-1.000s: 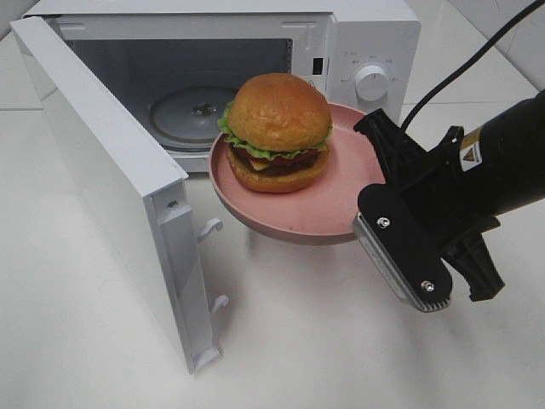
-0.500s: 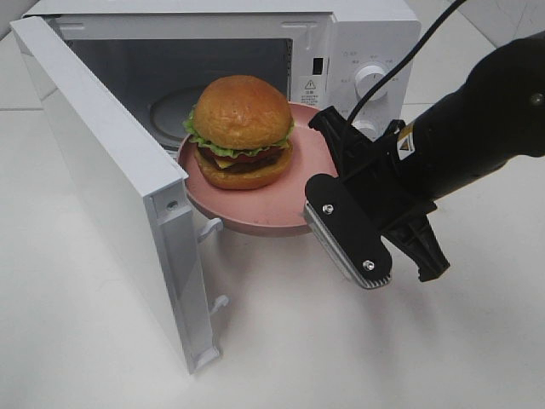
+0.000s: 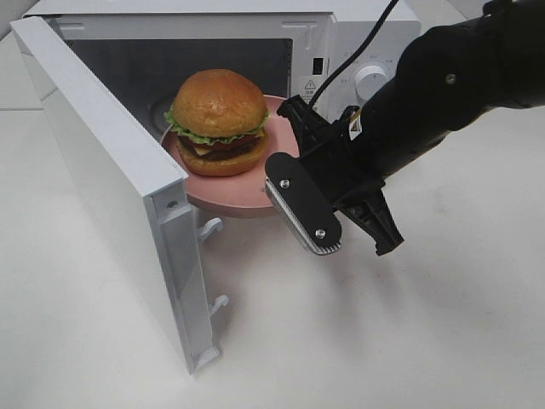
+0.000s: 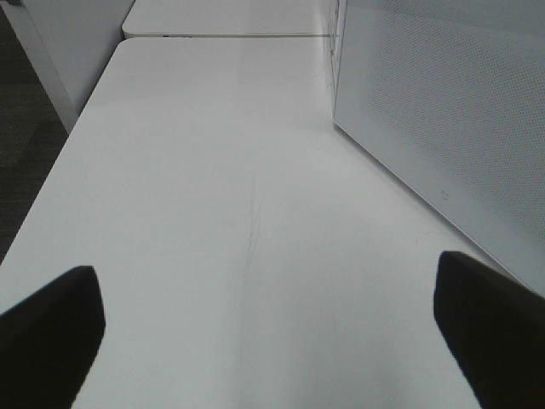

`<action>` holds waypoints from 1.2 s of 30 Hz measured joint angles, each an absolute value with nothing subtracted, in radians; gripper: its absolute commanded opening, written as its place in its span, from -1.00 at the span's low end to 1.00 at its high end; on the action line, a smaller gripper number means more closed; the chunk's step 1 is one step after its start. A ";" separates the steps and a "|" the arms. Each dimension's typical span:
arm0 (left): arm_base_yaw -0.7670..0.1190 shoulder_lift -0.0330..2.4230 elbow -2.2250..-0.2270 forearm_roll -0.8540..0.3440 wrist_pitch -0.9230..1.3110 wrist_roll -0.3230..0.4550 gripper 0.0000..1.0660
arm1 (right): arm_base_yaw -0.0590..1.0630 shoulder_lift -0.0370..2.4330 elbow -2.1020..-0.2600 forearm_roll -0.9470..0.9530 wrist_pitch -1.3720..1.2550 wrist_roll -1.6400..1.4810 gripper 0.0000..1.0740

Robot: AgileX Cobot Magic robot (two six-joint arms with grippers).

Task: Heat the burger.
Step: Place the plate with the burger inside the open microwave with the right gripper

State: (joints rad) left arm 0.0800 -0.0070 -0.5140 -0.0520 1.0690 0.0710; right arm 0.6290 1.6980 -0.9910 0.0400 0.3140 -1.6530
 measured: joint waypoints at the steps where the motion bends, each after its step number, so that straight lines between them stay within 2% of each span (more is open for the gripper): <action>1: 0.080 -0.007 -0.514 -0.052 1.069 0.071 0.84 | 0.629 1.709 -1.002 0.040 0.314 -1.653 -1.00; 36: 0.080 -0.007 -0.514 -0.052 1.069 0.071 0.84 | 0.629 2.020 -1.378 0.000 0.393 -1.540 -1.00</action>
